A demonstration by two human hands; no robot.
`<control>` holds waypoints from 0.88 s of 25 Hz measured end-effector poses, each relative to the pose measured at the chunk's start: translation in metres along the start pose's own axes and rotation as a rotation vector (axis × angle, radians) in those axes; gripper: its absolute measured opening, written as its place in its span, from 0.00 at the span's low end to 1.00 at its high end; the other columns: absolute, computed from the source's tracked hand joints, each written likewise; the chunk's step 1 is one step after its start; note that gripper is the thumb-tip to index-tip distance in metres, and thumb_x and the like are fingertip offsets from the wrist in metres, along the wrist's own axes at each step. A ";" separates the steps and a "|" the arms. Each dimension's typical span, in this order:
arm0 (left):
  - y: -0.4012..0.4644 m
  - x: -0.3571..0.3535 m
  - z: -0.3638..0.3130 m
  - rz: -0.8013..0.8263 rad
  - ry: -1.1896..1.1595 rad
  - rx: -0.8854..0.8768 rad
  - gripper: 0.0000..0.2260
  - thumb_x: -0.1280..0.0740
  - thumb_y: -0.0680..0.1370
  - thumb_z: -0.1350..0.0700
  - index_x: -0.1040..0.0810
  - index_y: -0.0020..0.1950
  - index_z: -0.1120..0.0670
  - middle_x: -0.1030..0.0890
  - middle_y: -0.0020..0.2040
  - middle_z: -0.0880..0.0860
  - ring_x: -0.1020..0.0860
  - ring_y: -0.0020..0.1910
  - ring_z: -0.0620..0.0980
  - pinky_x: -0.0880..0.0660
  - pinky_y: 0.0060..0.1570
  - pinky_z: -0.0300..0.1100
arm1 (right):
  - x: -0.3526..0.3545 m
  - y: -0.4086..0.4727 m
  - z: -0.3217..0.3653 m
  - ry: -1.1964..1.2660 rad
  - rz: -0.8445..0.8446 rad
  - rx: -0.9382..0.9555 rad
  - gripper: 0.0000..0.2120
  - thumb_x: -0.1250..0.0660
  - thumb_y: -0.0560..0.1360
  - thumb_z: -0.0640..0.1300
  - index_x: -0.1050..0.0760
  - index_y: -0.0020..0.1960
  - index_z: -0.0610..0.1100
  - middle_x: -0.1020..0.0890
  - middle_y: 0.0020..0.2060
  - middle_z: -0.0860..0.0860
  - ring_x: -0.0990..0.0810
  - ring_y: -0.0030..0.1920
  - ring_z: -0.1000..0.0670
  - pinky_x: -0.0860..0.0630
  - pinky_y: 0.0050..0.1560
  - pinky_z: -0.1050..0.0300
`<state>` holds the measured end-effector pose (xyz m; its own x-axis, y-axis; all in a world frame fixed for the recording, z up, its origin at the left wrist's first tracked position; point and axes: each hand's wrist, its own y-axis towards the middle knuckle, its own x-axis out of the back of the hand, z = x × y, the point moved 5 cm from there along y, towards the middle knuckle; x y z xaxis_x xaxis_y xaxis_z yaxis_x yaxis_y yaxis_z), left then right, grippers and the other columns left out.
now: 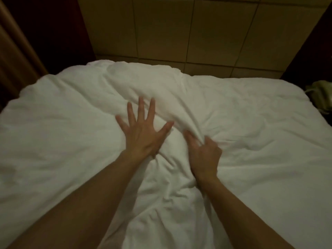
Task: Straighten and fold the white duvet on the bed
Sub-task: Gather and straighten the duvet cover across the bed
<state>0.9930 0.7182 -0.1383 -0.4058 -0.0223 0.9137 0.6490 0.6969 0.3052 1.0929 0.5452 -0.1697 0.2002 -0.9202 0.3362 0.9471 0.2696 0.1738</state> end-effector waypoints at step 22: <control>0.140 -0.031 0.017 -0.042 0.048 -0.090 0.39 0.60 0.73 0.26 0.53 0.81 0.43 0.53 0.82 0.51 0.57 0.80 0.57 0.62 0.73 0.66 | -0.073 0.009 -0.104 -0.166 0.054 -0.044 0.26 0.36 0.68 0.71 0.26 0.33 0.48 0.24 0.25 0.54 0.24 0.27 0.51 0.27 0.32 0.51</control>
<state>1.0855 0.8289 -0.1281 -0.4041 -0.0855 0.9107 0.6881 0.6276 0.3642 1.1129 0.5856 -0.2894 0.2101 -0.8445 0.4926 0.9470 0.3009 0.1121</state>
